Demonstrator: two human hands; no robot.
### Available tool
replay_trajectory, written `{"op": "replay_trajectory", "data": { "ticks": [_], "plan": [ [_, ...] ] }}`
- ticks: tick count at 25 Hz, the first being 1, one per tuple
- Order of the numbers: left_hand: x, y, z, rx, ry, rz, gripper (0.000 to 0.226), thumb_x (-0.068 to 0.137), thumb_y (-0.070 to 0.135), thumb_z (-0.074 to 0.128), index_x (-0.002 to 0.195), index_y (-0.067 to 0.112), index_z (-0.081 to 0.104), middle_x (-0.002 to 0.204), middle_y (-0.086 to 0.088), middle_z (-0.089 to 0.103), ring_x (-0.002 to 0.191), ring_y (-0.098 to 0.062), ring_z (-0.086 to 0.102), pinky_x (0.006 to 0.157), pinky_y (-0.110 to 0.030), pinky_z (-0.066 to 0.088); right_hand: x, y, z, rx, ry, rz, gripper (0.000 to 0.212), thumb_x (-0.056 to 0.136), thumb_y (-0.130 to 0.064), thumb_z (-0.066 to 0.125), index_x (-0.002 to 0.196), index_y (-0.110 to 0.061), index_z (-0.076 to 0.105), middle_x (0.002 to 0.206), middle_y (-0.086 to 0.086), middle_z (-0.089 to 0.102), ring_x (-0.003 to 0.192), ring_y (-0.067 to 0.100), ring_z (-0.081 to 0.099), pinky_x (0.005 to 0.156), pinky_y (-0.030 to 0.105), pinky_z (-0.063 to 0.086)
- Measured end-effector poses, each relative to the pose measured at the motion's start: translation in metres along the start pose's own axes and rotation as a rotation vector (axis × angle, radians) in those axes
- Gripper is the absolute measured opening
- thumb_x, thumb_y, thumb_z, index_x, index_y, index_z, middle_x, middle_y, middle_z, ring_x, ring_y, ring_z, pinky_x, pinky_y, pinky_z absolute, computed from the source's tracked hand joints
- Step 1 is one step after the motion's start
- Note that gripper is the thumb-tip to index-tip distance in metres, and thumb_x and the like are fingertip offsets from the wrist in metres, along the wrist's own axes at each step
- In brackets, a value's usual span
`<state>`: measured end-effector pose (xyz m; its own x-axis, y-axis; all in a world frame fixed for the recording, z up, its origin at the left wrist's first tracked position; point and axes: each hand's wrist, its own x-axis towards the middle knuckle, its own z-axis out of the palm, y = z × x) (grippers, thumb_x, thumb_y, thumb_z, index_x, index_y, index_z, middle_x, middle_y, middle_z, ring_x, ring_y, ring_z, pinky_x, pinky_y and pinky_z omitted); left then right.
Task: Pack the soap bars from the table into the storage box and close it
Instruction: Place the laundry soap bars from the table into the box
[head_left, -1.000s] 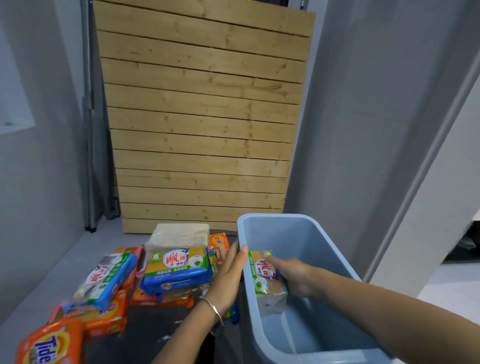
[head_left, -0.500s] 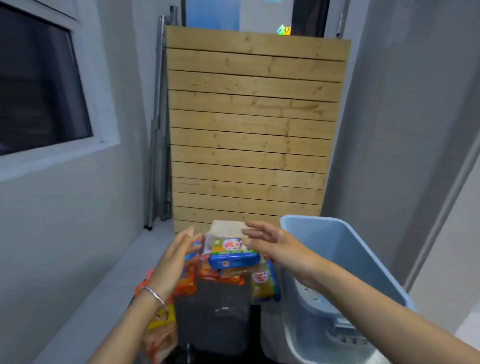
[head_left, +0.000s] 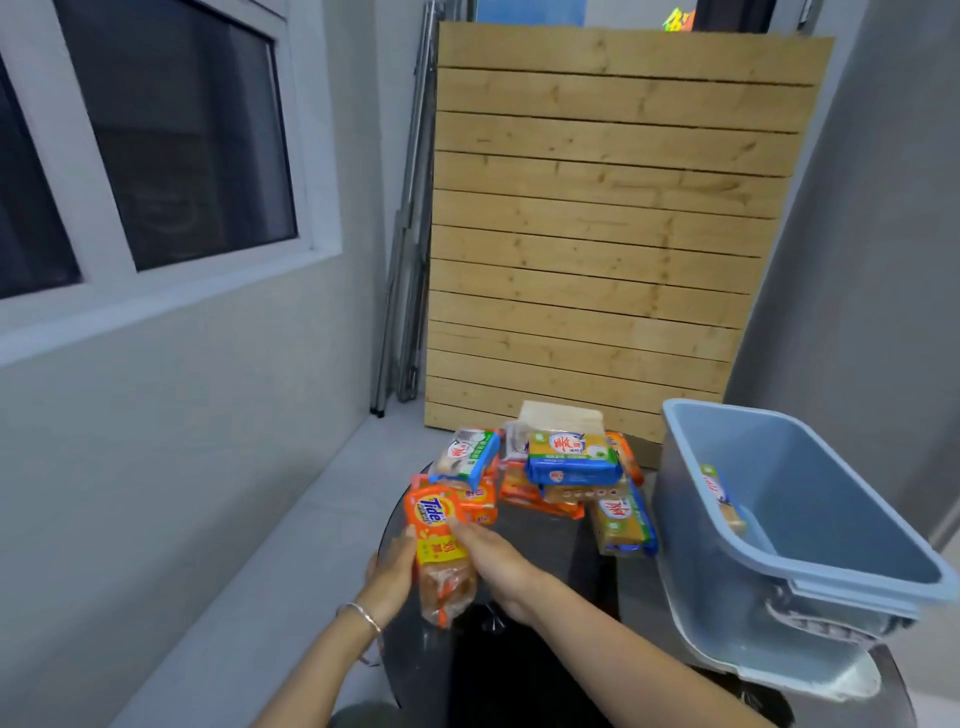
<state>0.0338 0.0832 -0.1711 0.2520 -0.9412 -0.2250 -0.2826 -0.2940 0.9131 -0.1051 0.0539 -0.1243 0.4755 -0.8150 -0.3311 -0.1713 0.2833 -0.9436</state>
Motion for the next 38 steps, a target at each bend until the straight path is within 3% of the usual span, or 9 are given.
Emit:
{"op": "replay_trajectory", "data": {
  "ticks": [4,8,11,16,18,22,28,33,38],
  "plan": [
    [-0.01,0.008,0.017,0.145,0.06,-0.07,0.064,0.091,0.057,0.003,0.148,0.031,0.01,0.16,-0.003,0.007,0.146,-0.022,-0.009,0.117,-0.042,-0.008,-0.001,0.008,0.012,0.165,0.035,0.002,0.044,0.098,-0.043,0.039,0.136,-0.022,0.047,0.126,0.003,0.063,0.115,0.02,0.061,0.101,0.036,0.046],
    [-0.024,0.047,0.02,-0.37,-0.051,0.168,0.053,0.092,0.047,0.026,0.142,0.027,0.029,0.145,-0.012,0.042,0.124,-0.023,0.051,0.096,-0.033,0.049,-0.015,-0.003,0.007,0.356,0.054,-0.069,0.047,0.095,-0.045,0.043,0.135,-0.021,0.05,0.123,0.004,0.067,0.112,0.018,0.064,0.087,0.032,0.051],
    [-0.034,0.092,0.027,-0.449,0.096,0.327,0.039,0.097,0.032,0.036,0.135,0.031,0.041,0.147,-0.021,0.038,0.124,-0.029,0.051,0.095,-0.037,0.05,-0.036,-0.037,-0.013,0.385,0.074,-0.217,0.046,0.094,-0.043,0.045,0.134,-0.021,0.052,0.12,0.001,0.07,0.111,0.015,0.065,0.088,0.029,0.052],
    [-0.033,0.158,0.045,-0.463,-0.111,0.409,0.047,0.091,0.042,0.044,0.137,0.045,0.033,0.127,0.005,0.059,0.098,0.0,0.065,0.073,-0.01,0.054,-0.078,-0.093,-0.077,0.295,0.09,-0.344,0.049,0.095,-0.052,0.037,0.128,-0.023,0.058,0.121,0.012,0.068,0.101,0.031,0.067,0.087,0.048,0.048],
    [-0.032,0.192,0.077,-0.481,-0.195,0.423,0.046,0.094,0.037,0.042,0.139,0.042,0.033,0.13,0.003,0.057,0.106,-0.008,0.063,0.086,-0.022,0.054,-0.094,-0.104,-0.116,0.325,0.114,-0.373,0.049,0.095,-0.053,0.034,0.119,-0.025,0.065,0.119,0.01,0.07,0.101,0.028,0.069,0.088,0.044,0.051],
    [-0.019,0.248,0.153,-0.57,-0.474,0.341,0.041,0.097,0.024,0.04,0.136,0.038,0.036,0.124,0.0,0.061,0.096,-0.01,0.065,0.074,-0.022,0.057,-0.115,-0.109,-0.203,0.3,0.288,-0.383,0.049,0.096,-0.054,0.032,0.11,-0.026,0.071,0.117,0.008,0.071,0.111,0.025,0.065,0.099,0.041,0.046],
    [0.019,0.275,0.253,-0.467,-0.606,0.176,0.045,0.098,0.016,0.039,0.141,0.027,0.034,0.131,-0.015,0.057,0.099,-0.023,0.06,0.075,-0.031,0.052,-0.111,-0.081,-0.298,0.33,0.445,-0.226,0.045,0.095,-0.051,0.038,0.085,-0.033,0.079,0.09,0.001,0.079,0.078,0.014,0.074,0.071,0.031,0.055],
    [0.057,0.27,0.284,-0.245,-0.526,0.03,0.048,0.089,0.012,0.058,0.135,0.019,0.046,0.123,-0.018,0.061,0.092,-0.026,0.06,0.069,-0.034,0.053,-0.09,-0.06,-0.329,0.407,0.464,-0.059,0.038,0.098,-0.012,0.043,0.134,-0.02,0.049,0.105,0.012,0.069,0.089,0.027,0.066,0.072,0.04,0.054],
    [0.078,0.264,0.297,-0.14,-0.551,-0.047,0.054,0.081,0.008,0.067,0.131,0.016,0.049,0.123,-0.019,0.06,0.098,-0.029,0.059,0.076,-0.041,0.053,-0.078,-0.053,-0.337,0.359,0.57,0.04,0.051,0.096,0.004,0.038,0.141,-0.021,0.04,0.114,0.013,0.061,0.085,0.025,0.062,0.061,0.038,0.051]
  ]
}}
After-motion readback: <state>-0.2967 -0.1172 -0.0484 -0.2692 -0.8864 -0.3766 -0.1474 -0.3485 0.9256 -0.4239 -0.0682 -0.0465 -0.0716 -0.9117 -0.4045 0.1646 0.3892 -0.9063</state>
